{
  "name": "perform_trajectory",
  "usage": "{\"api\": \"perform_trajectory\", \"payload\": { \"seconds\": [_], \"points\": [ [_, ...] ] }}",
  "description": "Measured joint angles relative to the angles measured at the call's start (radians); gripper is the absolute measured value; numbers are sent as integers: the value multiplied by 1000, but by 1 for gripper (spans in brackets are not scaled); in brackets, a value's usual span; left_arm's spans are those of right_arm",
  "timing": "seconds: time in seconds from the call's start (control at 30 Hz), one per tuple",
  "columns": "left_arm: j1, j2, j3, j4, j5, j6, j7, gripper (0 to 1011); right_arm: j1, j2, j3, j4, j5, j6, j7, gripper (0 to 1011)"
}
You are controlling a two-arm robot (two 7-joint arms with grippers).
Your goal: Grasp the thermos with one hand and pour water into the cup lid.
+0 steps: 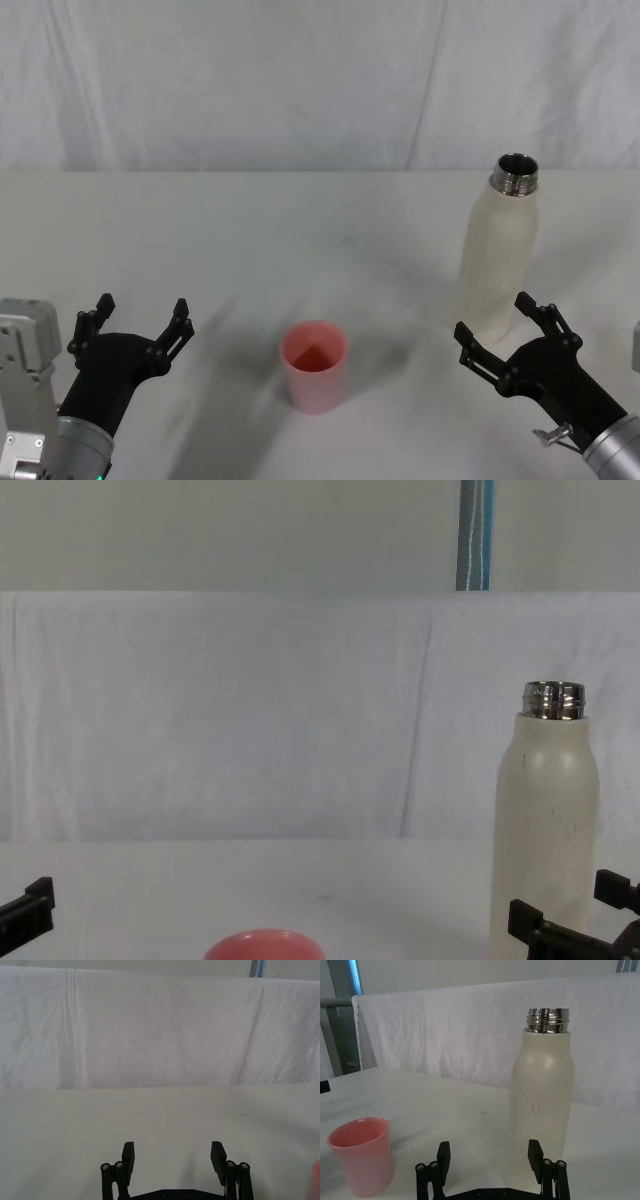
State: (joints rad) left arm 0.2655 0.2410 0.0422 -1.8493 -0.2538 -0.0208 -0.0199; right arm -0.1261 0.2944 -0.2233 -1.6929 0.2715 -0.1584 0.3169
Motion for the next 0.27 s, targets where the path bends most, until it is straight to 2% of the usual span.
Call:
{"api": "perform_trajectory", "payload": {
  "seconds": [0.27],
  "points": [
    [0, 0, 0, 0, 0, 0, 0, 1001, 0, 0, 0, 0, 0, 0, 0, 1001]
  ]
}}
